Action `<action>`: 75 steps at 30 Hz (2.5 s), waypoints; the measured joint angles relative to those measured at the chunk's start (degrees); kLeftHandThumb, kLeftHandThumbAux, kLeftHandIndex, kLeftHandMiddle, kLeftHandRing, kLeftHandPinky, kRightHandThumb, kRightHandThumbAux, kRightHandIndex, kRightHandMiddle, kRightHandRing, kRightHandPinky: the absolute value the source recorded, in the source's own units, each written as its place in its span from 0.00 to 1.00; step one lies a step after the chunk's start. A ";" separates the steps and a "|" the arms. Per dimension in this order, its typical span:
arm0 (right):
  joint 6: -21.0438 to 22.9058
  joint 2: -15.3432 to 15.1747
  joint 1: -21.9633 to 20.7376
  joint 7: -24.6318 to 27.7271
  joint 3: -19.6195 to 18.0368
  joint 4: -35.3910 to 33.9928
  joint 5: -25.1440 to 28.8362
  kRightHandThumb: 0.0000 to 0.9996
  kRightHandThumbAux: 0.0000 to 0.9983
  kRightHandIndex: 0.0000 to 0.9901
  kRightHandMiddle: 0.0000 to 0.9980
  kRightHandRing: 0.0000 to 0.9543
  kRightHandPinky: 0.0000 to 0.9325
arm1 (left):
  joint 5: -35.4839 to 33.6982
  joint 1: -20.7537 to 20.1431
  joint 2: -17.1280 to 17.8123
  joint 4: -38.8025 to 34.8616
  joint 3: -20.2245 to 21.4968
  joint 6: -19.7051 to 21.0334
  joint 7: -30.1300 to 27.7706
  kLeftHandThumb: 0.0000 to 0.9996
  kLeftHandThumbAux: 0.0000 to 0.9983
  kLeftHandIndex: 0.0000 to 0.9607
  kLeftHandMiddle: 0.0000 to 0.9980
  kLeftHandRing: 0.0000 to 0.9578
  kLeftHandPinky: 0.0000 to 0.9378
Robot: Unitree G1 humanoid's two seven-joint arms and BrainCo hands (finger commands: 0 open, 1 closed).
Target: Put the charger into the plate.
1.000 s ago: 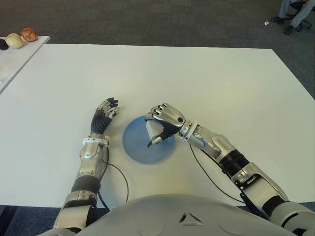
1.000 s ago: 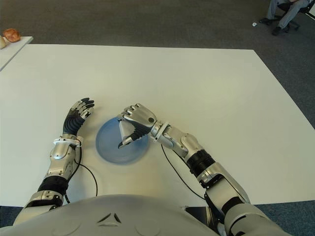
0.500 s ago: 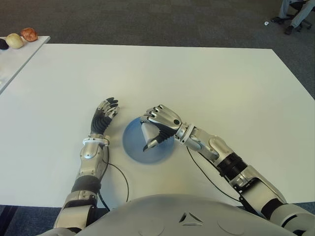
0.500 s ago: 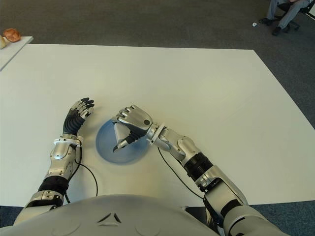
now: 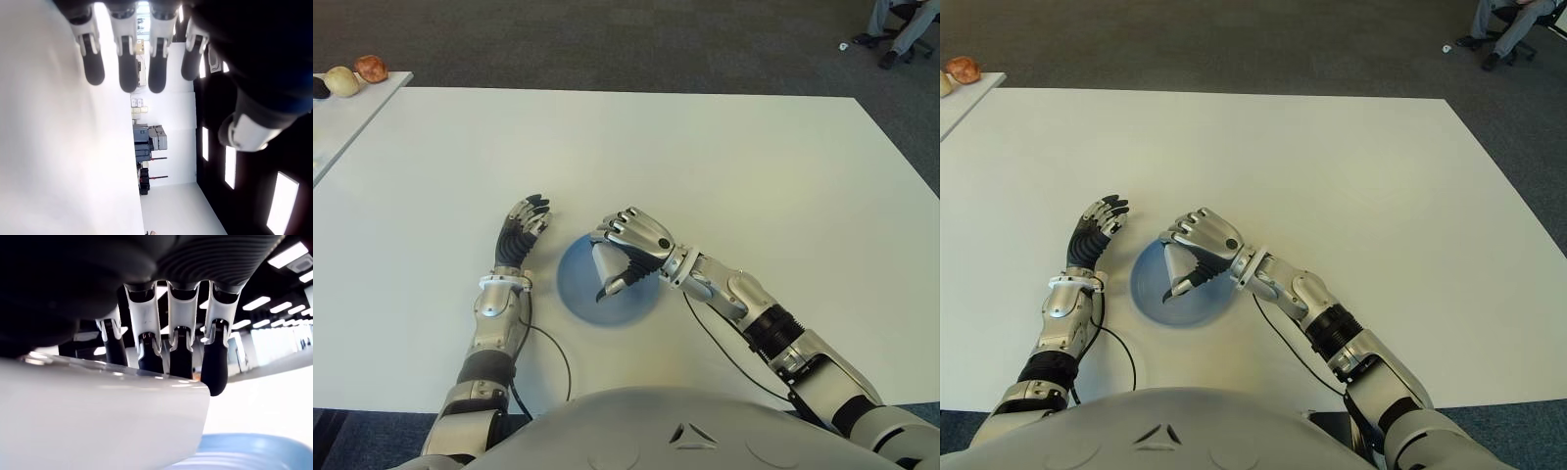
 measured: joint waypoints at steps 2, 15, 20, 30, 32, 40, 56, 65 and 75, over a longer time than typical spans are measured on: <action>0.00 -0.30 0.09 2.43 -0.05 -0.58 1.16 0.22 0.22 0.01 0.01 0.01 0.01 | 0.26 0.00 -0.02 0.00 -0.01 0.01 0.26 0.00 0.54 0.19 0.23 0.24 0.26; -0.85 -1.74 0.67 8.95 -1.46 -2.77 5.47 0.22 0.18 0.00 0.00 0.00 0.00 | 2.54 0.00 -0.04 -0.01 -0.34 0.02 2.27 0.00 0.52 0.11 0.20 0.21 0.18; -0.93 -1.74 0.79 9.46 -1.94 -2.70 6.02 0.21 0.19 0.00 0.00 0.00 0.00 | 3.21 0.00 -0.04 -0.05 -0.59 0.02 3.36 0.00 0.50 0.10 0.20 0.20 0.15; -0.91 -1.71 1.45 11.22 -2.28 -2.53 6.69 0.18 0.21 0.00 0.00 0.00 0.00 | 3.43 0.02 -0.04 -0.23 -0.85 0.43 4.37 0.00 0.52 0.19 0.24 0.24 0.25; -0.90 -1.72 1.45 11.47 -2.32 -2.47 6.69 0.18 0.21 0.00 0.00 0.00 0.00 | 3.60 0.02 -0.04 -0.24 -0.92 0.47 4.79 0.00 0.52 0.19 0.25 0.25 0.25; -0.90 -1.77 1.36 11.87 -2.51 -2.07 6.58 0.16 0.22 0.00 0.00 0.00 0.00 | 3.74 0.02 -0.05 -0.24 -1.00 0.47 4.92 0.00 0.55 0.23 0.28 0.29 0.29; 6.60 2.16 -7.44 9.00 -7.48 7.01 6.27 0.08 0.36 0.00 0.00 0.00 0.00 | 3.03 -0.01 -0.36 -0.23 -1.33 -0.10 4.81 0.00 0.54 0.32 0.30 0.29 0.28; 13.93 10.46 -14.55 1.11 -15.68 16.20 13.42 0.06 0.48 0.00 0.00 0.00 0.00 | 2.45 -0.06 -0.94 -0.23 -1.45 -0.99 4.17 0.00 0.51 0.35 0.30 0.26 0.24; 17.25 15.05 -4.17 -1.54 -24.62 4.92 25.29 0.09 0.57 0.00 0.00 0.00 0.00 | 1.71 -0.26 -0.98 0.56 -1.36 -1.96 3.13 0.00 0.53 0.36 0.29 0.25 0.23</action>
